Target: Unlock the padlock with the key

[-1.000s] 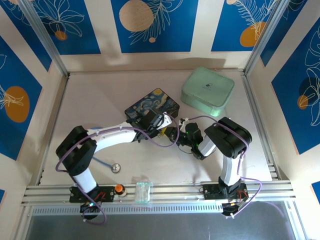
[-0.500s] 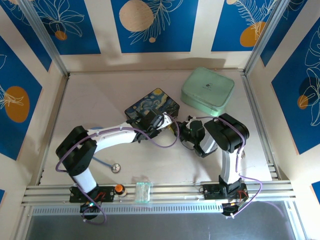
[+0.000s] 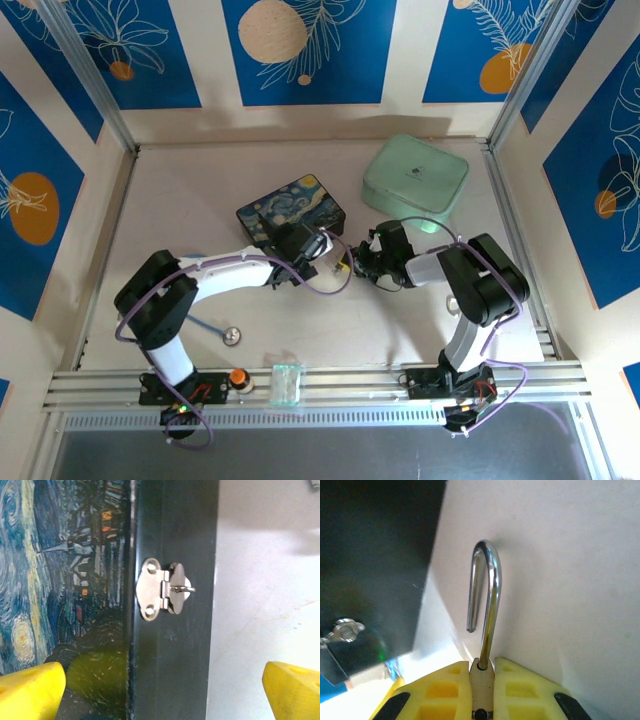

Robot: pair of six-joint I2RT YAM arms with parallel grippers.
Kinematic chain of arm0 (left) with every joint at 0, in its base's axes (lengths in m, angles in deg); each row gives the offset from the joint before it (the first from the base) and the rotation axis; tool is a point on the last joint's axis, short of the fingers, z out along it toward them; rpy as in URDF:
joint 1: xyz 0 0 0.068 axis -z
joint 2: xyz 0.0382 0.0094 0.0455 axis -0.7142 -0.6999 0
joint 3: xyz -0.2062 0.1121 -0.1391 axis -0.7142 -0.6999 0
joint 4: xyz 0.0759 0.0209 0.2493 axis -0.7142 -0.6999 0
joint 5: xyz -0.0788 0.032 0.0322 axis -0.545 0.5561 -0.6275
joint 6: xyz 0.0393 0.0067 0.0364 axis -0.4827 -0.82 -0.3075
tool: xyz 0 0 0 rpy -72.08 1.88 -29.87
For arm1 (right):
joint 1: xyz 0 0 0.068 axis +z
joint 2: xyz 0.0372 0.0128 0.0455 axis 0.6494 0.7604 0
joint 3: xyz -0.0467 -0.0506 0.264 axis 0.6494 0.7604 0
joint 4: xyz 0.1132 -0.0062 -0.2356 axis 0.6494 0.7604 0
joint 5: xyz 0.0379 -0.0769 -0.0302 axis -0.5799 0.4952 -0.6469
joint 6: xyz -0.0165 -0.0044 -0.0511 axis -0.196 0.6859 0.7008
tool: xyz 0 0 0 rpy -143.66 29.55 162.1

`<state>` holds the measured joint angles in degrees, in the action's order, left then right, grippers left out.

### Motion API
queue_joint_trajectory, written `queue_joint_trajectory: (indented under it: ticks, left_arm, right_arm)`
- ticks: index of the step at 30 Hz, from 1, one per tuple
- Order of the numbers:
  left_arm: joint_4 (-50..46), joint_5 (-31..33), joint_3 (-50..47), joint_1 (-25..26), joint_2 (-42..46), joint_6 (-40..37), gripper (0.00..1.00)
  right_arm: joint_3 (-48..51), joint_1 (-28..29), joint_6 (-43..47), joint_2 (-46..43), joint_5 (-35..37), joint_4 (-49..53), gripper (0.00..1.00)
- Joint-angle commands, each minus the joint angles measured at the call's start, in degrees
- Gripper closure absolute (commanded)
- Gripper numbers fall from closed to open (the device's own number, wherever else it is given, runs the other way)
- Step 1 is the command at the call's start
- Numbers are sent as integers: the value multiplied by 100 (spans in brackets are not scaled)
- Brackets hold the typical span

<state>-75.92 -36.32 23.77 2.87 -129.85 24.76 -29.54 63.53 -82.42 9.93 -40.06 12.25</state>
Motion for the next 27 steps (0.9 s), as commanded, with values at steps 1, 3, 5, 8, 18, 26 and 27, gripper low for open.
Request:
queue_joint_trajectory:
  ticks: [1, 3, 5, 8, 18, 26, 27]
  left_arm:
    - [-305, 538, -126, -101, -55, 557, 0]
    - [-147, 635, -237, -105, 77, 796, 0]
    - [-79, 719, -299, -116, 153, 965, 0]
    - [-133, 1069, -340, -112, 255, 1281, 0]
    - [-509, 873, -671, -116, 1247, 2374, 0]
    - [-585, 1274, -1417, -125, 1409, 3574, 0]
    - [-503, 1263, -1495, -142, 1442, 3628, 0]
  right_arm:
    - [-250, -126, 1015, -144, -380, 2182, 100]
    - [-521, -188, 1461, -119, -317, 2951, 100]
    - [-782, -240, 1876, -34, -239, 3612, 100]
    - [-1054, -369, 2351, 64, -174, 4372, 100]
    - [-1936, -536, 3265, 151, 414, 6179, 96]
    - [-2383, -534, 3444, 304, 701, 6731, 93]
    - [-2451, -534, 3464, 313, 792, 6802, 93]
